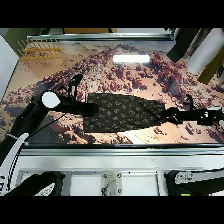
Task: Fold the clothes and pants, and hang the long-sleeved shirts on hangers.
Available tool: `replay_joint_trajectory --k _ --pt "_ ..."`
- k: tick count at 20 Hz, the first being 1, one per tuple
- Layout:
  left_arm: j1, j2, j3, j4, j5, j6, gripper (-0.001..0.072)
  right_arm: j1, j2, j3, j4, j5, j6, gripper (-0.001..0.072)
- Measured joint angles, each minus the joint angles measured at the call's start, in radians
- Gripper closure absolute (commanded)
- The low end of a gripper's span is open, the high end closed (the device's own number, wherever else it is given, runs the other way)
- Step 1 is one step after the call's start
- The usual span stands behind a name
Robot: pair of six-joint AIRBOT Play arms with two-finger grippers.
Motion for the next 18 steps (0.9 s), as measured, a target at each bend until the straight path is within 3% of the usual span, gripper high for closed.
replay_joint_trajectory --k 8,9,10,11,12,18 --pt "0.000 -0.005 0.006 0.000 -0.008 0.000 0.0703 0.163 -0.061 0.006 0.121 -0.034 0.008 -0.0003" --pt "0.000 -0.005 0.006 0.000 -0.011 0.000 0.0704 0.183 -0.064 0.006 0.128 -0.036 0.008 0.0031" --pt "0.000 -0.005 0.006 0.000 -0.011 0.000 0.0704 0.203 -0.067 0.007 0.131 -0.044 0.008 0.0307" --pt "0.000 -0.005 0.006 0.000 -0.011 0.000 0.0704 0.220 -0.070 0.008 0.120 -0.063 0.008 0.0651" --pt "0.000 -0.005 0.006 0.000 -0.011 0.000 0.0704 0.236 -0.073 0.011 0.110 -0.074 0.007 0.0698" --pt "0.000 -0.006 0.006 0.000 -0.014 0.003 0.0703 0.262 -0.015 0.084 0.106 -0.061 0.000 0.0700"
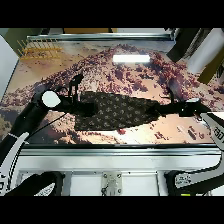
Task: Fold the clothes and pants, and hang the long-sleeved shirts on hangers.
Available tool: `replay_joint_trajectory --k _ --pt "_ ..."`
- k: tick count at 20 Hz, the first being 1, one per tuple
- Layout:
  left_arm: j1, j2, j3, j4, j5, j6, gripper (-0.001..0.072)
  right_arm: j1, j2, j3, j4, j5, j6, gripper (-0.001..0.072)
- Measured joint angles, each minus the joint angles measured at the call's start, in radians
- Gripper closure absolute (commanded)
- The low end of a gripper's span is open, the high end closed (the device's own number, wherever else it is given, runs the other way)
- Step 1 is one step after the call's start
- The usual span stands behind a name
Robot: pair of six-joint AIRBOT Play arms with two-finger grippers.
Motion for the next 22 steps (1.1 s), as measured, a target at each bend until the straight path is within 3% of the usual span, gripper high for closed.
replay_joint_trajectory --k 5,11,16,22 --pt "0.000 0.000 0.000 0.002 0.003 0.000 0.0704 -0.181 0.183 0.115 -0.179 -0.083 0.181 0.0701" --pt "0.000 0.000 0.000 0.008 0.013 0.000 0.0704 -0.589 0.383 0.120 -0.408 -0.157 0.434 0.0701" --pt "0.000 0.000 0.000 0.008 0.027 0.000 0.0703 -0.798 0.505 -0.022 -0.579 -0.133 0.608 0.0701" --pt "0.000 0.000 0.000 0.008 0.046 0.002 0.0704 -0.818 0.651 -0.266 -0.639 -0.053 0.701 0.0700"
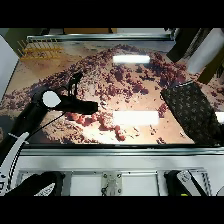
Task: Fold the clothes and pants, and hang the long-sleeved shirts on hangers.
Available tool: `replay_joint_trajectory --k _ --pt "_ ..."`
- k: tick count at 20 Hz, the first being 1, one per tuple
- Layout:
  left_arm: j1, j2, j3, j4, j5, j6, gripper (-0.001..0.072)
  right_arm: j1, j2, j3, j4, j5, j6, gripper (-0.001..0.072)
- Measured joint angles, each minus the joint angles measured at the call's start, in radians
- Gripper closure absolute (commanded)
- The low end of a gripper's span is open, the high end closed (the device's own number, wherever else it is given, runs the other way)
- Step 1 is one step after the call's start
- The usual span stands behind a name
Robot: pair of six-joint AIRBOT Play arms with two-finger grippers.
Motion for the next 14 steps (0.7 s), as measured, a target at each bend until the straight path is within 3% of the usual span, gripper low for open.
replay_joint_trajectory --k 4,5,6,7,14 --pt "0.000 0.000 0.000 0.000 0.005 0.011 0.0704 0.006 0.064 -0.061 -0.088 0.058 0.037 0.0685" --pt "0.000 0.000 0.000 0.000 0.006 0.013 0.0704 0.006 0.076 -0.067 -0.118 0.071 0.049 0.0531" --pt "0.000 0.000 0.000 0.000 0.006 0.015 0.0704 0.007 0.085 -0.071 -0.143 0.084 0.056 0.0225" --pt "0.000 0.000 0.000 0.000 0.006 0.021 0.0703 0.007 0.092 -0.075 -0.165 0.094 0.061 -0.0008" --pt "0.000 0.000 0.000 0.000 0.008 0.040 0.0704 0.013 0.130 0.058 -0.306 0.122 0.048 -0.0004"
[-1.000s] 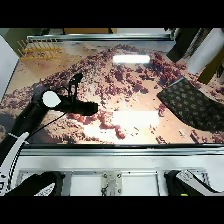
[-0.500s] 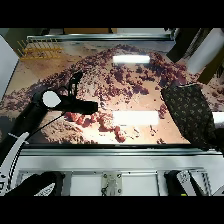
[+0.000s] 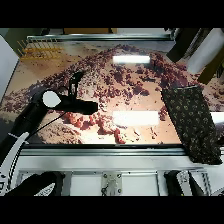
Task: Fold the clothes and pants, and hang the long-sleeved shirts on hangers.
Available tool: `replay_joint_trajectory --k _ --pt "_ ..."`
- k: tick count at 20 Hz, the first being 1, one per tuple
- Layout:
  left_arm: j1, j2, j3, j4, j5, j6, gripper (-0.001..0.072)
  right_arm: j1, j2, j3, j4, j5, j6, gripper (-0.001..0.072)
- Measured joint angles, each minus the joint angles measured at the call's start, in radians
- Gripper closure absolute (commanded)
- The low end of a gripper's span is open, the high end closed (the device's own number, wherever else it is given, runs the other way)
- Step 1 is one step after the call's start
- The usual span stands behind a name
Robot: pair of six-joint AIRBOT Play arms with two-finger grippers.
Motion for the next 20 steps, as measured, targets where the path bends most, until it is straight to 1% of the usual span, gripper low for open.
replay_joint_trajectory --k 2,4,7,9,12,15,19,20 --pt "0.000 0.000 0.000 0.000 0.001 0.000 0.0704 0.034 0.040 0.051 0.062 -0.047 -0.045 -0.0004" --pt "0.000 0.000 0.000 0.000 0.002 0.002 0.0704 0.106 0.084 0.079 0.193 -0.090 -0.110 -0.0004" --pt "0.000 0.000 0.000 0.000 0.002 0.004 0.0703 0.290 0.126 0.096 0.378 -0.123 -0.195 -0.0004" --pt "0.000 0.000 0.000 0.000 0.002 0.003 0.0704 0.447 0.137 0.101 0.440 -0.126 -0.232 -0.0004" --pt "0.000 0.000 0.000 -0.001 0.002 0.003 0.0704 0.669 0.136 0.104 0.470 -0.118 -0.262 -0.0003" --pt "0.000 0.000 0.000 -0.005 0.002 0.003 0.0704 0.827 0.129 0.105 0.480 -0.111 -0.277 0.0000" --pt "0.000 0.000 0.000 -0.008 0.002 0.003 0.0704 0.925 0.122 0.105 0.485 -0.109 -0.281 0.0008" --pt "0.000 0.000 0.000 -0.008 0.002 0.003 0.0704 0.936 0.121 0.105 0.485 -0.108 -0.282 0.0029"
